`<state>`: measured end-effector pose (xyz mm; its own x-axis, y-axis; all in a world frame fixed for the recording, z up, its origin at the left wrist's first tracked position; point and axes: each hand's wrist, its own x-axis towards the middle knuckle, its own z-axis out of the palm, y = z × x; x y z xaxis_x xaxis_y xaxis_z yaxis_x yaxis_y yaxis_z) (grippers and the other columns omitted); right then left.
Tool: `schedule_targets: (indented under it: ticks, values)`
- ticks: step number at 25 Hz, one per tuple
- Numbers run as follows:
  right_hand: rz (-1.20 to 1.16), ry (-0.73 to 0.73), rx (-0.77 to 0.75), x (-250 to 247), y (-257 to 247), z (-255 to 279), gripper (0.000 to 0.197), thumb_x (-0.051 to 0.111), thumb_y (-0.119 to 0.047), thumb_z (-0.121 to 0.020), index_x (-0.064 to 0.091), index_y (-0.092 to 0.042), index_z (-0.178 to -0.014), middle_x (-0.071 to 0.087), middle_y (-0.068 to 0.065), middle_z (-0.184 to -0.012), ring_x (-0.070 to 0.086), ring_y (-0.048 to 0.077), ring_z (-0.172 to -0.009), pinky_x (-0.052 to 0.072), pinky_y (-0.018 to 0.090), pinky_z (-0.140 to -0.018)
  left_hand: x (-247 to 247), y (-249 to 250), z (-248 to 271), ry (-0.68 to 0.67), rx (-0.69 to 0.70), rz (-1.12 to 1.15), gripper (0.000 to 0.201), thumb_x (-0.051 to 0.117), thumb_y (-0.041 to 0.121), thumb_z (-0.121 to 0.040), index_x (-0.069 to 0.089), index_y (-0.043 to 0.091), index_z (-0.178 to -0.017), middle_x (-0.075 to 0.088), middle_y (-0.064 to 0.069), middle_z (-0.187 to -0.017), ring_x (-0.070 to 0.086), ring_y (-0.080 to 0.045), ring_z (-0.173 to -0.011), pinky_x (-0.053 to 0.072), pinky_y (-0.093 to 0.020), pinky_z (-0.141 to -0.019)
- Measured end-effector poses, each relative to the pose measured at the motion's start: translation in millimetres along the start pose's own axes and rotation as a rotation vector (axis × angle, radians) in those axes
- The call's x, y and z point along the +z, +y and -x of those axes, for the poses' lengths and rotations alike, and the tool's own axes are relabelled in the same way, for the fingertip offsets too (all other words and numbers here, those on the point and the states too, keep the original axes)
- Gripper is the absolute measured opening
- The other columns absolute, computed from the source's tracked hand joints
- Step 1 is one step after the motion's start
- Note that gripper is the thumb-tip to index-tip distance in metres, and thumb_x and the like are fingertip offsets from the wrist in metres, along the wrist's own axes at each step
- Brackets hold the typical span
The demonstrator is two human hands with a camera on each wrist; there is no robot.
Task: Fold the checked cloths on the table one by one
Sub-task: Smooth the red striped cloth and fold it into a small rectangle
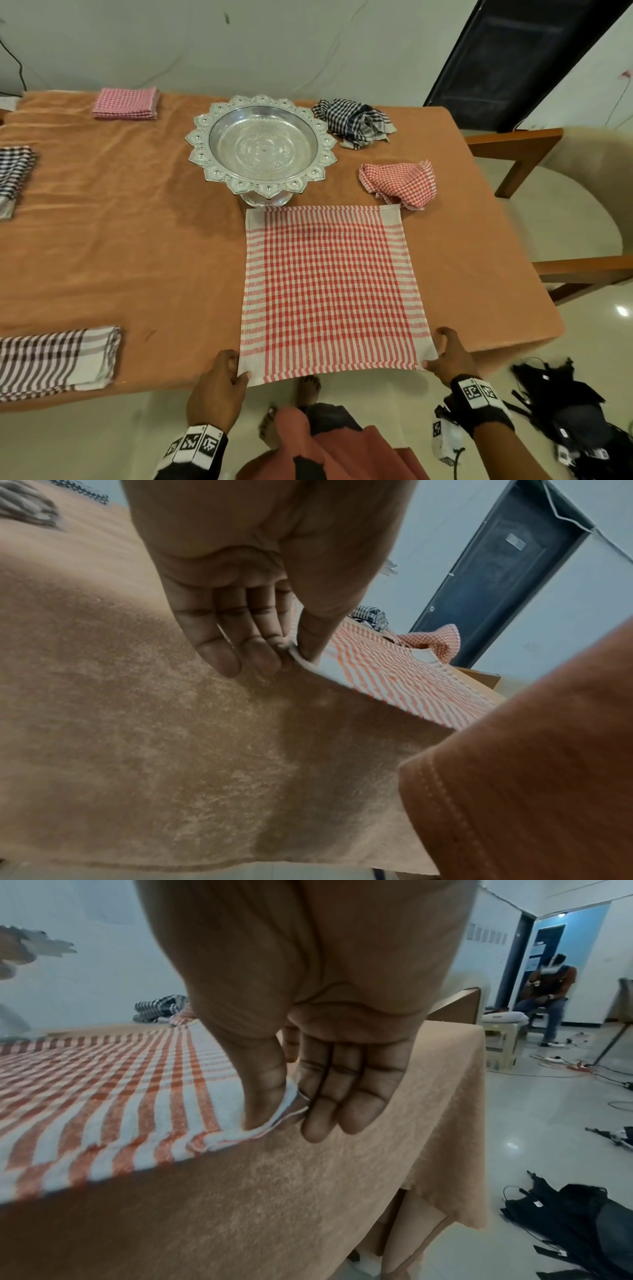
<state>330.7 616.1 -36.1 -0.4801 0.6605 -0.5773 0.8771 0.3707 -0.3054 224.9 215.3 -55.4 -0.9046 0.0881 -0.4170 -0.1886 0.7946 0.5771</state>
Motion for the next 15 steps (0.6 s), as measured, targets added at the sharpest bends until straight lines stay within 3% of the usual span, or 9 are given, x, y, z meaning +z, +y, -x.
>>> schedule_targets:
  ticks: [2, 4, 8, 11, 13, 15]
  values:
    - [-0.002, 0.001, -0.006, 4, 0, 5, 0.083, 0.074, -0.012, -0.078, 0.024, -0.018, -0.144, 0.059, 0.022, -0.122, 0.059, 0.031, -0.088, 0.047, 0.034, -0.076, 0, 0, -2, -0.001, 0.015, -0.061, 0.034, 0.059, 0.038, -0.089, 0.045, 0.031, -0.119, 0.068, 0.003, -0.096, 0.065, -0.021, -0.083, 0.051, -0.033, -0.065]
    - [0.004, 0.014, 0.005, 4, -2, 7, 0.077, 0.072, -0.02, -0.081, 0.026, -0.018, -0.143, 0.058, 0.02, -0.126, 0.061, 0.035, -0.101, 0.047, 0.037, -0.082, -4, 5, -4, 0.021, 0.026, -0.098, 0.034, 0.054, 0.043, -0.091, 0.045, 0.029, -0.12, 0.067, 0.003, -0.1, 0.065, -0.021, -0.086, 0.049, -0.032, -0.065]
    - [0.021, 0.186, 0.004, -5, -18, 6, 0.052, 0.06, -0.032, -0.088, 0.046, -0.012, -0.134, 0.053, 0.017, -0.13, 0.057, 0.036, -0.11, 0.046, 0.042, -0.091, -12, 23, -14, 0.064, 0.124, -0.141, 0.033, 0.054, 0.035, -0.092, 0.053, 0.022, -0.122, 0.062, -0.001, -0.114, 0.06, -0.021, -0.098, 0.049, -0.034, -0.075]
    - [0.055, 0.225, -0.169, -11, -55, -3, 0.041, 0.056, -0.025, -0.091, 0.053, -0.012, -0.13, 0.05, 0.014, -0.131, 0.054, 0.033, -0.113, 0.044, 0.041, -0.095, -14, 48, -36, 0.037, 0.267, -0.109, 0.031, 0.057, 0.028, -0.091, 0.057, 0.019, -0.121, 0.057, 0.0, -0.121, 0.058, -0.021, -0.101, 0.05, -0.036, -0.08]
    - [0.058, 0.197, -0.305, -12, -88, -21, 0.039, 0.055, -0.023, -0.093, 0.054, -0.012, -0.13, 0.049, 0.011, -0.134, 0.051, 0.03, -0.118, 0.042, 0.04, -0.099, -14, 71, -64, 0.033, 0.375, -0.119, 0.033, 0.054, 0.031, -0.091, 0.058, 0.017, -0.12, 0.056, -0.002, -0.124, 0.057, -0.023, -0.103, 0.049, -0.037, -0.084]
    - [0.08, 0.144, -0.408, -15, -122, -48, 0.042, 0.053, -0.023, -0.094, 0.05, -0.012, -0.135, 0.046, 0.009, -0.14, 0.048, 0.029, -0.123, 0.039, 0.041, -0.104, -14, 97, -98, 0.027, 0.4, -0.173, 0.038, 0.054, 0.031, -0.093, 0.056, 0.013, -0.126, 0.051, -0.006, -0.135, 0.052, -0.027, -0.117, 0.044, -0.041, -0.096]
